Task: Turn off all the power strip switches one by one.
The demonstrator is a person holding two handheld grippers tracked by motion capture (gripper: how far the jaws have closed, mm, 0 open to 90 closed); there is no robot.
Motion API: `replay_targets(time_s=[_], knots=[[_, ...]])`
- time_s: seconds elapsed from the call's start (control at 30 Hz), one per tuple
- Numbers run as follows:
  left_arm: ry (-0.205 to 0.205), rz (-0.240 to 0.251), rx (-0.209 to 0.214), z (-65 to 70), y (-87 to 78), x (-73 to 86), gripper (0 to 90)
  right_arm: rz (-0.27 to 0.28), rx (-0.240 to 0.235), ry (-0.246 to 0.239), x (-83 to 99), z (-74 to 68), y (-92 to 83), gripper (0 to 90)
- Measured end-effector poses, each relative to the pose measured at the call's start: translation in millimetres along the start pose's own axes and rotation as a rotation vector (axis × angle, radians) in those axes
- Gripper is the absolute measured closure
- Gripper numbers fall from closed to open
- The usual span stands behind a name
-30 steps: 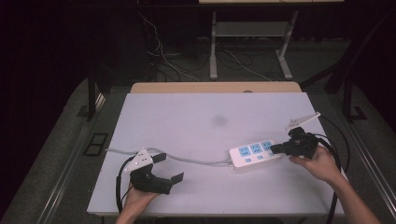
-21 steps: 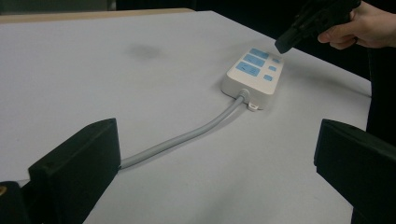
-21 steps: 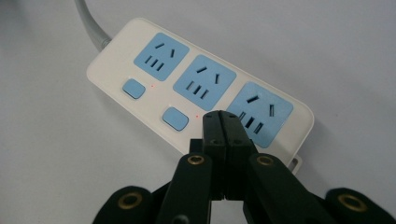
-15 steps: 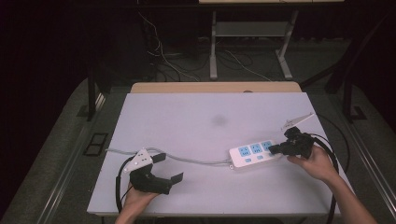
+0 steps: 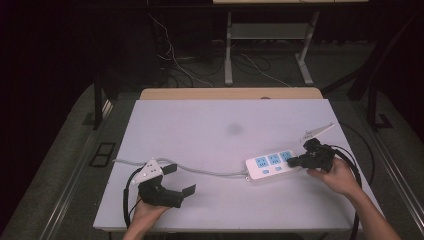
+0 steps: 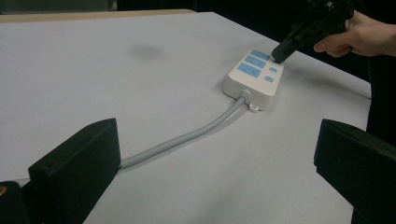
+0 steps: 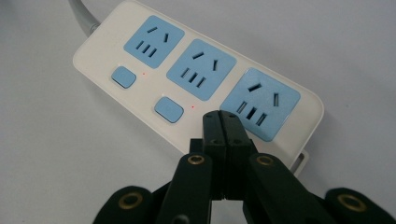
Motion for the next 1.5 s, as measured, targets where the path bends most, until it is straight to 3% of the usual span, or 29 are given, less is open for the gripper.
replay_targets(time_s=[0.37, 0.63, 0.83, 1.5], knots=[[0.000, -0.001, 0.000, 0.0, 0.4, 0.1, 0.0, 0.004, 0.008, -0.012, 0.7, -0.3, 0.0, 90.0], [0.003, 0.001, 0.001, 1.2, 0.2, -0.1, 0.0, 0.042, -0.001, 0.028, 3.7, 0.2, 0.4, 90.0], [0.001, 0.004, -0.002, 1.8, -0.4, -0.1, 0.0, 0.032, -0.028, 0.049, 2.6, -0.8, 2.7, 90.0], [-0.002, -0.004, -0.003, -0.1, 0.5, 1.4, 0.0, 0.044, -0.019, 0.046, 2.8, -1.2, 2.5, 90.0]])
Point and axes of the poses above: each handheld gripper's, and its own axes: y roughly forward along the jaws, x roughly out of its underside, z roughly to its right, the point moved 7 cm from there along y, roughly forward along the jaws, and after that the axes turned 12 degrees about x, right-handed, at the moved point
